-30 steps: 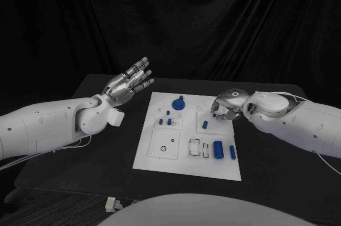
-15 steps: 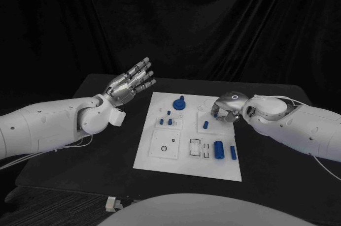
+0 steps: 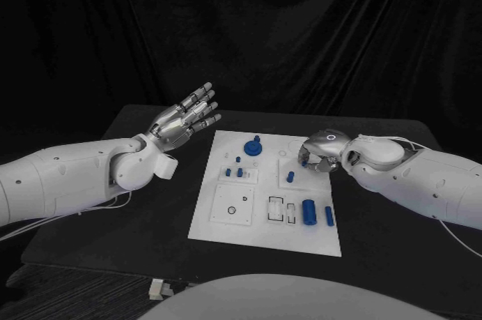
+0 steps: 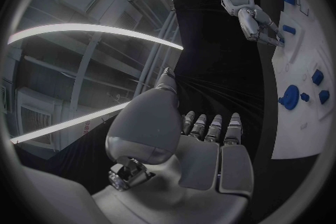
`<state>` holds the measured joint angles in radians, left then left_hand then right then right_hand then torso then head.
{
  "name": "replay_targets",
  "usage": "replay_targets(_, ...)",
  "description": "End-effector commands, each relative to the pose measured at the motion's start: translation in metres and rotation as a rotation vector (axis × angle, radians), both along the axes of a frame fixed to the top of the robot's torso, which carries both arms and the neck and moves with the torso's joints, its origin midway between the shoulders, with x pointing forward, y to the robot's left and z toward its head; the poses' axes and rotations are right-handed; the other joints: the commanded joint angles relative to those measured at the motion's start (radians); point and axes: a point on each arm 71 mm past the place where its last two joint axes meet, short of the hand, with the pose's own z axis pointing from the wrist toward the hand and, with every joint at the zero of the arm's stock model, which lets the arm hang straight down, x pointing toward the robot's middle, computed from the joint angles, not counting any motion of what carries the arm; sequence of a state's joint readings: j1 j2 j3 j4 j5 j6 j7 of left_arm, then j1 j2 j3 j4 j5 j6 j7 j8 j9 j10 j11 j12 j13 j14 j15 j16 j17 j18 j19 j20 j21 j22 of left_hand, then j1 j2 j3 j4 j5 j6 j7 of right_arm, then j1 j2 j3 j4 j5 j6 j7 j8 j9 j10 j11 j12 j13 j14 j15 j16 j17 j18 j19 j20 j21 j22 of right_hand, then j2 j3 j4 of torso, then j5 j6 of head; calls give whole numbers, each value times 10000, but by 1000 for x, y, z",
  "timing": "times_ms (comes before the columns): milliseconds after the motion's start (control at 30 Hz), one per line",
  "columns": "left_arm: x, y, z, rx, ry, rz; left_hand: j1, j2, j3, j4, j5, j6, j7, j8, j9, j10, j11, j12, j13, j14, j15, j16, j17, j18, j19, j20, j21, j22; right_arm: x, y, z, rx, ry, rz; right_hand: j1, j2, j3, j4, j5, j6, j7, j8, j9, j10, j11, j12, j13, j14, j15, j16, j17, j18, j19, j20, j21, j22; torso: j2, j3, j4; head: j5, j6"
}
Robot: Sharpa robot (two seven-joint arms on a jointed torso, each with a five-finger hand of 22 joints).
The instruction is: Assemble the parts on the task board
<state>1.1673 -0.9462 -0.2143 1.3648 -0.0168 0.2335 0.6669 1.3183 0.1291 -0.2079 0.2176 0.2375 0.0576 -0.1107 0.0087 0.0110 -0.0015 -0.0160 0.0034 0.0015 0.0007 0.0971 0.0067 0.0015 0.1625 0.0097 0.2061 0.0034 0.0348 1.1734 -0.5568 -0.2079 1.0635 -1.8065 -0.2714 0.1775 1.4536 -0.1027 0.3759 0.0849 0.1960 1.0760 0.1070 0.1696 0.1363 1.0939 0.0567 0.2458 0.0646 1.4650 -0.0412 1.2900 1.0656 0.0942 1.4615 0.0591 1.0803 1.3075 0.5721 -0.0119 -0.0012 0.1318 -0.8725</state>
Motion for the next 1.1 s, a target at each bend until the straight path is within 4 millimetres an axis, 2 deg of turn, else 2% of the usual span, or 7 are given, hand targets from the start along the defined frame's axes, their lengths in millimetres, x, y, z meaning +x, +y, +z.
replay_targets(33, 0, -1, 0, -127, 47, -37, 49, 62, -30, -52, 56, 52, 14, 45, 18, 15, 80, -34, -15, -7, 91, -67, -15, 165, 5, 101, 65, 27, 0, 1, 2, 277, -338, 165, 102, 173, 97, -49, -67, 165, 9, 111, 115, 228, -19, -73, 10, 121, 75, 48, 20, -65, -6, 70, 41, 1456, 2, 0, 3, -1, -2)
replay_targets(433, -1, -3, -3, -84, 181, -123, 146, 152, -25, -188, 232, 86, 77, 53, 24, 15, 155, -34, -15, -7, 151, -67, -15, 171, 51, 200, 95, 107, 0, 1, 7, 730, -769, 206, 152, 242, 103, -189, -147, 424, 31, 251, 302, 721, -46, -222, 7, 127, 124, 92, 91, -69, -12, 133, 102, 1469, -7, -5, 2, 55, -2)
replay_targets(533, -1, -3, -3, -66, 199, -115, 159, 162, -25, -207, 258, 95, 89, 55, 26, 15, 165, -34, -15, -7, 160, -67, -15, 172, 58, 216, 99, 120, 0, 0, 10, 887, -865, 154, 149, 224, 98, -220, -9, 461, 50, 270, 350, 819, -35, -294, 1, 133, 135, 106, 111, -71, -11, 144, 126, 1474, -9, -7, -1, 83, -2)
replay_targets(900, -1, -1, -5, -5, 307, -141, 176, 181, -29, -237, 298, 96, 93, 55, 26, 15, 185, -34, -15, -7, 175, -67, -15, 174, 71, 244, 107, 138, 3, -2, 46, 1132, -1371, 56, 56, 178, 34, -192, -50, 513, 33, 299, 414, 906, -36, -393, -4, 138, 139, 111, 117, -70, -10, 154, 138, 1475, -19, -21, -6, 161, -2)
replay_targets(1100, -1, 0, -8, 27, 389, -144, 181, 188, -31, -248, 314, 90, 80, 53, 25, 15, 188, -34, -15, -7, 183, -67, -15, 174, 75, 257, 109, 143, -4, 1, 64, 1223, -1382, 97, 23, 150, 3, -183, -126, 516, 28, 299, 440, 920, -34, -455, -8, 137, 140, 105, 108, -66, -14, 153, 130, 1471, -33, -31, 16, 183, -2)
